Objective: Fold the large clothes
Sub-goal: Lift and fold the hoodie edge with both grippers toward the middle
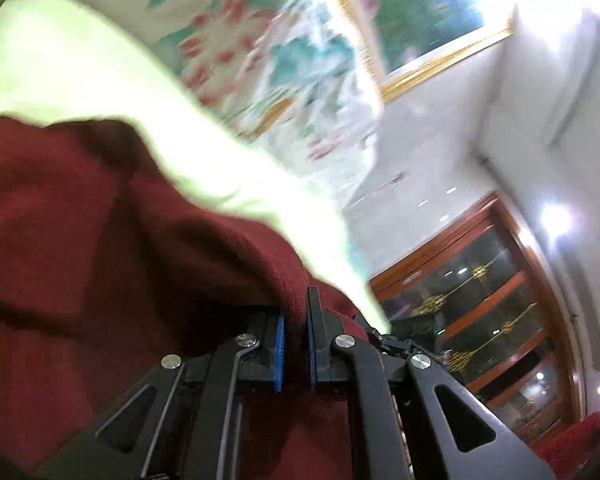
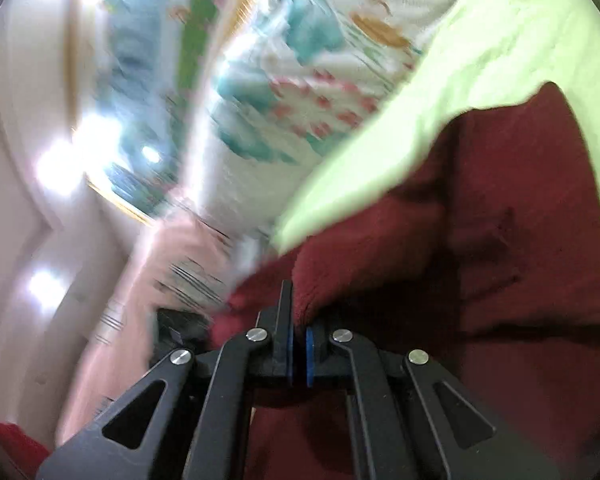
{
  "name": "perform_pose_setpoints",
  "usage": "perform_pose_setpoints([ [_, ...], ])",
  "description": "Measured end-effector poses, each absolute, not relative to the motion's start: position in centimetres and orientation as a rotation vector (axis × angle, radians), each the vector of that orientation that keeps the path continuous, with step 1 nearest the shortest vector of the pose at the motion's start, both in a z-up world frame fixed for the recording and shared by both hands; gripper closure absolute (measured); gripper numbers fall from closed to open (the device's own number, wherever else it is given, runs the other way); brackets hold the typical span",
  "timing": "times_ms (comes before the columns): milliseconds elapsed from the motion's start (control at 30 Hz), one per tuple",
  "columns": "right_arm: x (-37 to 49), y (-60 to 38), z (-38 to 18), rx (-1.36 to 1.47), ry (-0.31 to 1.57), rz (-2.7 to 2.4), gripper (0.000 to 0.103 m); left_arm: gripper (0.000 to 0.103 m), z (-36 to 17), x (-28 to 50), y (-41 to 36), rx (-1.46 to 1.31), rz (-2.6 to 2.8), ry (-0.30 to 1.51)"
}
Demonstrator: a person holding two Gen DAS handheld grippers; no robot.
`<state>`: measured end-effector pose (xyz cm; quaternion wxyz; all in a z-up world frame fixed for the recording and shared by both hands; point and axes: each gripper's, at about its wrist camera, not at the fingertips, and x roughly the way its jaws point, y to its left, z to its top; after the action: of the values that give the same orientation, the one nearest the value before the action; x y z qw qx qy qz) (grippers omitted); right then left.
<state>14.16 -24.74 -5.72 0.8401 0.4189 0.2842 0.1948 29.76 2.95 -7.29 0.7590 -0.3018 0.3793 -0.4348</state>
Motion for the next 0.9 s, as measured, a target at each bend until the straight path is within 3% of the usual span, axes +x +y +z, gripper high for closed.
perform_pose_setpoints([
  [167, 14.0, -23.3, -8.6, 0.695, 0.892, 0.26, 0.094, 0.095, -12.0, 28.8, 3.7, -0.403, -0.755, 1.107],
  [233, 13.1, -23.4, -9.0, 0.683, 0.941, 0.214, 0.092, 0.088, -12.9, 27.8, 3.8, -0.343, -0.728, 1.147],
  [300, 12.2, -23.7, -8.0, 0.664, 0.92, 0.189, 0.086, 0.089, -12.5, 26.7, 4.3, -0.341, -0.718, 1.143],
  [500, 11.3, -22.8, -3.0, 0.588, 0.742, 0.183, 0.086, 0.088, -8.0, 23.6, 3.2, -0.355, -0.783, 1.026],
  [600, 13.1, -20.7, -3.9, 0.614, 0.811, 0.298, 0.085, 0.074, -7.9, 23.6, -0.3, -0.289, -0.803, 1.025],
  [700, 15.0, -20.2, -7.4, 0.55, 0.962, 0.142, 0.085, 0.075, -10.3, 24.5, -1.7, -0.225, -0.718, 1.105],
  [733, 15.2, -20.7, -8.2, 0.573, 0.987, 0.108, 0.085, 0.079, -11.0, 24.9, -1.8, -0.225, -0.691, 1.13],
  [833, 14.1, -22.1, -8.1, 0.678, 0.921, 0.122, 0.085, 0.078, -11.0, 24.7, 0.1, -0.306, -0.685, 1.114],
  [900, 12.7, -22.3, -6.9, 0.666, 0.876, 0.131, 0.072, 0.068, -10.0, 23.7, 1.8, -0.331, -0.662, 1.076],
])
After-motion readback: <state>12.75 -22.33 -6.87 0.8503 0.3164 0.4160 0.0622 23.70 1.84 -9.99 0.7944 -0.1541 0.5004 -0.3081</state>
